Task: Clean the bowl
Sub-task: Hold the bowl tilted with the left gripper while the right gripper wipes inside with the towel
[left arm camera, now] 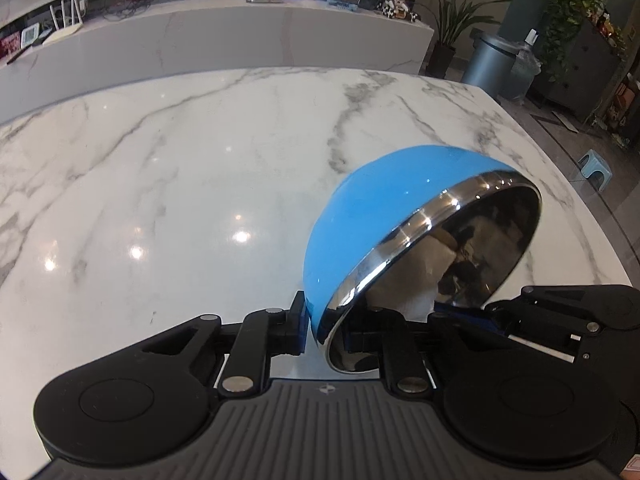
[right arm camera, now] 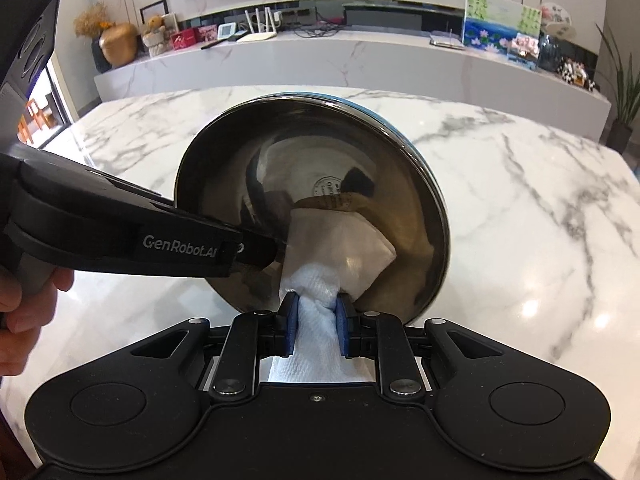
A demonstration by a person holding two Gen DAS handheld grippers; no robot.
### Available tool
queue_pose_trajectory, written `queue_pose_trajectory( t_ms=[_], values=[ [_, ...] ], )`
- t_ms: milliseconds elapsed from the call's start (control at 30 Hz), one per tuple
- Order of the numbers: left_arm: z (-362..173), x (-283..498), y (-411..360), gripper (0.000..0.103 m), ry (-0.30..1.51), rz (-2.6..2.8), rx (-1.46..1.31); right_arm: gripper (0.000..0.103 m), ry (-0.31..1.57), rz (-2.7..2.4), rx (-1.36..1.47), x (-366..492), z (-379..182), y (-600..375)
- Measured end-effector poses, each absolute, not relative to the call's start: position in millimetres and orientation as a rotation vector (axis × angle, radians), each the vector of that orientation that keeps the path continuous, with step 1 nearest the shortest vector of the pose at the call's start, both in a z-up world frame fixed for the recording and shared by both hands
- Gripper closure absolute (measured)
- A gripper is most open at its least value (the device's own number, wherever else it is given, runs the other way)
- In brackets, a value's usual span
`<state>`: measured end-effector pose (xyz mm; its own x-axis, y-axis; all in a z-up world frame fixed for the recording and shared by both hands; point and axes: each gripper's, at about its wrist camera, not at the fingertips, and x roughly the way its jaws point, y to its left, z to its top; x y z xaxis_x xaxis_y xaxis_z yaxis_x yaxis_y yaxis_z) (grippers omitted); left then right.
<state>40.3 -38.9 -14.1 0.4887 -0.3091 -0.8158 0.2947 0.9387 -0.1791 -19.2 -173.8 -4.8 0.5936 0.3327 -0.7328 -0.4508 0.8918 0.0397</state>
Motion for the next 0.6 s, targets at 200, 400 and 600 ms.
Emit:
queue_pose_trajectory(
  t_ms=[200, 400, 600],
  values=[
    [-13.2, 37.6, -40.7, 0.089, 0.994, -0.378, -0.001, 0.086, 0.699, 0.339, -0.407, -34.5, -4.5, -157.1],
    [-12.6, 36.8, -42.2, 0.089, 0.987, -0.381, 0.007, 0.086, 0.718, 0.357, -0.403, -35.9, -10.3, -158.0],
    [-11.2, 36.8, -39.3, 0.076, 0.935, -0.341, -0.015, 0.086, 0.742, 0.353, -0.372, -35.1, -9.7, -158.3]
  ],
)
